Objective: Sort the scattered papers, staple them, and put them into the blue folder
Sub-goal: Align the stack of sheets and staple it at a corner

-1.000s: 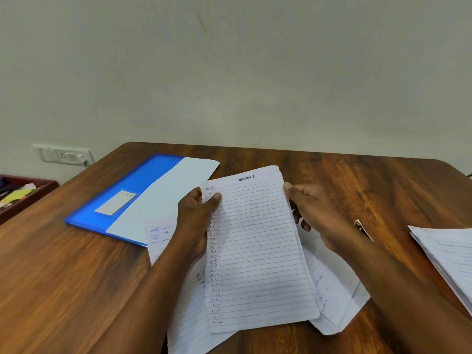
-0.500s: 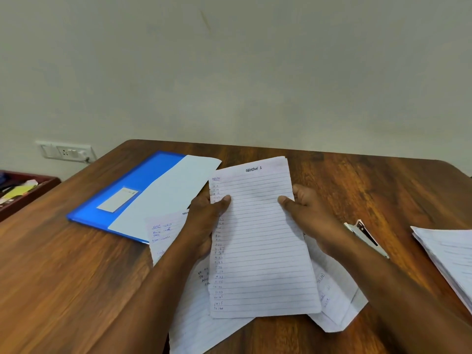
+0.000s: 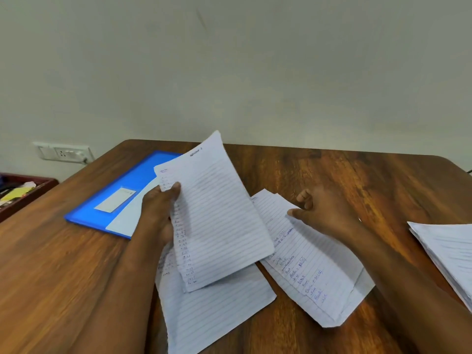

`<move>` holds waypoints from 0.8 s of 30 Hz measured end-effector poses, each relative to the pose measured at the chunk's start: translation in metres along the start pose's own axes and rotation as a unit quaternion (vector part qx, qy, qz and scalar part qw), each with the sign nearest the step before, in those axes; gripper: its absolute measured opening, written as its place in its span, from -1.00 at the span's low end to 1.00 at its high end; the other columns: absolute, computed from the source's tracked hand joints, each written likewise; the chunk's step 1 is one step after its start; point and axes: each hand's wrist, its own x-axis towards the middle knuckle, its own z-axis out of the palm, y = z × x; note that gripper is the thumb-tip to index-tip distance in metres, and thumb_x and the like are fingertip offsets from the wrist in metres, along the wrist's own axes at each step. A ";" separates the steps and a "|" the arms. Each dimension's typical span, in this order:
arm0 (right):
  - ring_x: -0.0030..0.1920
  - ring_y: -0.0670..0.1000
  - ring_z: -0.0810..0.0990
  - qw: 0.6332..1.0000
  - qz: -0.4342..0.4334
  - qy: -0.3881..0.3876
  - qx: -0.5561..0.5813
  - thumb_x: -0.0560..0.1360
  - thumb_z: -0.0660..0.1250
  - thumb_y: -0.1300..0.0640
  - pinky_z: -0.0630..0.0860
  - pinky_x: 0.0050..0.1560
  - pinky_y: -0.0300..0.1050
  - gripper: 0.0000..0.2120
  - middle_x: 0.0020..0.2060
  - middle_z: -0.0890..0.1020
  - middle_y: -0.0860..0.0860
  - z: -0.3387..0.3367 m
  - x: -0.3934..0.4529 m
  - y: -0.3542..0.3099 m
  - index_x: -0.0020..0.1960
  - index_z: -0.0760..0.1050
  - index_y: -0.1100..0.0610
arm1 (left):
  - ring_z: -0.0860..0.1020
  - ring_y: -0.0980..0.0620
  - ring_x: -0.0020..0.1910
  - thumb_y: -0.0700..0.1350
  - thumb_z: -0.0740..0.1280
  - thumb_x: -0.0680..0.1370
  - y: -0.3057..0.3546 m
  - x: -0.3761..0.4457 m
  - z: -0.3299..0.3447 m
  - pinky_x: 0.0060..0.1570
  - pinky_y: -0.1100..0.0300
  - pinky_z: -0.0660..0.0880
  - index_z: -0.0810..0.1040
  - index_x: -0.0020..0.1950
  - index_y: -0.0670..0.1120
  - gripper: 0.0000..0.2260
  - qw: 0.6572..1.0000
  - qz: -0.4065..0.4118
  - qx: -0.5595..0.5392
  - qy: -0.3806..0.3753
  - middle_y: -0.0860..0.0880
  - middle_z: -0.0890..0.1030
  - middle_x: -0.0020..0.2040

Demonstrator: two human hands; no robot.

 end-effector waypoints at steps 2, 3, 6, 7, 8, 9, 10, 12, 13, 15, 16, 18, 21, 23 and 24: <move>-0.11 -0.07 0.60 0.999 0.011 -0.025 -0.024 0.42 0.61 -0.10 0.66 0.00 0.08 -0.67 -0.11 0.64 -0.08 -0.001 -0.002 -0.001 0.04 0.59 0.02 | 0.69 -0.11 0.10 -0.09 0.44 0.63 0.000 0.003 -0.009 0.10 -0.06 0.62 0.64 0.24 -0.03 -0.81 1.000 -0.010 0.004 -0.003 -0.07 0.74 0.14; -0.10 -0.06 0.61 0.999 0.014 -0.032 -0.031 0.40 0.62 -0.11 0.66 0.01 0.08 -0.64 -0.09 0.65 -0.07 -0.002 -0.002 -0.001 0.05 0.59 0.02 | 0.69 -0.09 0.06 -0.06 0.45 0.62 -0.001 0.005 -0.013 0.06 -0.03 0.61 0.64 0.22 -0.02 -0.81 1.000 -0.014 0.010 -0.010 -0.07 0.74 0.15; -0.08 -0.04 0.62 0.998 0.025 -0.033 -0.041 0.32 0.66 -0.14 0.65 0.01 0.07 -0.55 -0.05 0.66 -0.05 -0.002 -0.002 0.000 0.07 0.59 0.03 | 0.67 -0.06 -0.01 0.01 0.49 0.58 -0.004 0.009 -0.020 0.00 0.02 0.55 0.62 0.25 -0.01 -0.72 0.999 -0.019 0.027 -0.042 -0.08 0.73 0.18; -0.08 -0.04 0.62 0.998 0.028 -0.033 -0.041 0.31 0.67 -0.14 0.65 0.01 0.07 -0.54 -0.06 0.66 -0.06 -0.002 -0.001 0.001 0.06 0.59 0.03 | 0.67 -0.07 0.00 0.04 0.51 0.54 -0.005 0.010 -0.020 0.01 0.02 0.55 0.62 0.28 -0.01 -0.67 0.998 -0.023 0.028 -0.046 -0.07 0.74 0.18; -0.10 -0.04 0.62 0.998 0.030 -0.035 -0.042 0.31 0.67 -0.14 0.66 0.00 0.07 -0.56 -0.08 0.66 -0.06 -0.002 -0.001 0.001 0.03 0.59 0.04 | 0.67 -0.09 0.03 0.06 0.53 0.51 -0.005 0.011 -0.020 0.03 0.00 0.55 0.62 0.29 0.00 -0.62 0.998 -0.026 0.030 -0.044 -0.07 0.74 0.18; -0.12 -0.05 0.62 0.998 0.030 -0.037 -0.043 0.30 0.67 -0.14 0.66 -0.01 0.08 -0.57 -0.10 0.66 -0.07 -0.002 -0.001 0.002 0.00 0.60 0.05 | 0.67 -0.11 0.08 0.07 0.54 0.47 -0.005 0.012 -0.020 0.06 -0.02 0.55 0.61 0.31 0.01 -0.57 0.998 -0.028 0.031 -0.045 -0.07 0.74 0.19; -0.14 -0.06 0.62 0.998 0.029 -0.037 -0.043 0.30 0.67 -0.14 0.66 -0.03 0.08 -0.59 -0.13 0.66 -0.07 -0.002 0.000 0.003 -0.03 0.61 0.05 | 0.66 -0.13 0.14 0.09 0.56 0.42 -0.006 0.014 -0.020 0.11 -0.06 0.57 0.61 0.32 0.01 -0.51 0.998 -0.027 0.033 -0.048 -0.06 0.73 0.22; -0.16 -0.07 0.63 0.998 0.029 -0.035 -0.040 0.29 0.68 -0.14 0.67 -0.06 0.06 -0.61 -0.16 0.67 -0.08 -0.001 0.002 0.005 -0.06 0.61 0.01 | 0.64 -0.17 0.22 0.16 0.60 0.34 -0.007 0.018 -0.020 0.27 -0.16 0.56 0.61 0.35 0.03 -0.39 0.997 -0.026 0.041 -0.062 -0.07 0.70 0.28; -0.17 -0.07 0.63 0.998 0.028 -0.035 -0.038 0.29 0.68 -0.14 0.67 -0.07 0.06 -0.62 -0.17 0.66 -0.09 -0.001 0.003 0.006 -0.07 0.60 0.00 | 0.64 -0.18 0.22 0.18 0.60 0.33 -0.008 0.021 -0.022 0.30 -0.18 0.55 0.61 0.35 0.03 -0.37 0.997 -0.027 0.046 -0.063 -0.08 0.70 0.29; -0.18 -0.06 0.64 0.998 0.028 -0.032 -0.039 0.27 0.69 -0.15 0.67 -0.07 0.07 -0.61 -0.18 0.67 -0.10 0.000 0.004 0.007 -0.09 0.59 -0.02 | 0.64 -0.16 0.19 0.16 0.57 0.36 -0.007 0.019 -0.022 0.22 -0.11 0.56 0.60 0.35 0.03 -0.41 0.997 -0.031 0.045 -0.055 -0.07 0.71 0.27; -0.17 -0.06 0.64 0.998 0.028 -0.032 -0.038 0.27 0.69 -0.15 0.66 -0.07 0.06 -0.60 -0.17 0.67 -0.09 0.000 0.005 0.008 -0.09 0.59 -0.01 | 0.65 -0.13 0.19 0.13 0.57 0.39 -0.006 0.018 -0.023 0.16 -0.06 0.56 0.60 0.35 0.03 -0.44 0.998 -0.035 0.031 -0.048 -0.06 0.71 0.25; -0.16 -0.05 0.63 0.998 0.032 -0.035 -0.030 0.27 0.70 -0.13 0.64 -0.09 0.02 -0.60 -0.17 0.67 -0.08 0.000 0.007 0.011 -0.08 0.59 0.01 | 0.66 -0.09 0.19 0.03 0.56 0.46 -0.001 0.016 -0.023 0.10 -0.02 0.57 0.61 0.36 0.01 -0.53 0.998 -0.044 -0.025 -0.026 -0.05 0.72 0.25; -0.14 -0.04 0.64 0.998 0.039 -0.025 -0.030 0.23 0.70 -0.18 0.65 -0.07 0.07 -0.56 -0.17 0.67 -0.10 0.000 0.008 0.015 -0.07 0.58 -0.04 | 0.71 -0.02 0.02 -0.13 0.42 0.63 0.009 0.013 -0.026 -0.01 0.02 0.65 0.60 0.34 -0.07 -0.73 0.993 -0.052 -0.108 -0.019 -0.04 0.75 0.09; -0.14 -0.03 0.65 0.999 0.041 -0.022 -0.024 0.22 0.71 -0.17 0.66 -0.05 0.11 -0.55 -0.17 0.67 -0.10 0.001 0.008 0.016 -0.06 0.58 -0.04 | 0.71 0.08 -0.27 -0.19 0.33 0.68 0.018 0.013 -0.031 -0.27 0.16 0.66 0.57 0.31 -0.08 -0.79 0.990 -0.052 -0.127 -0.019 0.00 0.72 -0.13; -0.14 -0.03 0.65 0.999 0.041 -0.023 -0.022 0.23 0.71 -0.15 0.66 -0.04 0.11 -0.56 -0.17 0.67 -0.10 0.000 0.008 0.016 -0.06 0.59 -0.03 | 0.67 0.12 -0.39 -0.20 0.29 0.70 0.021 0.013 -0.033 -0.38 0.24 0.61 0.54 0.32 -0.08 -0.80 0.990 -0.052 -0.127 -0.017 0.02 0.66 -0.18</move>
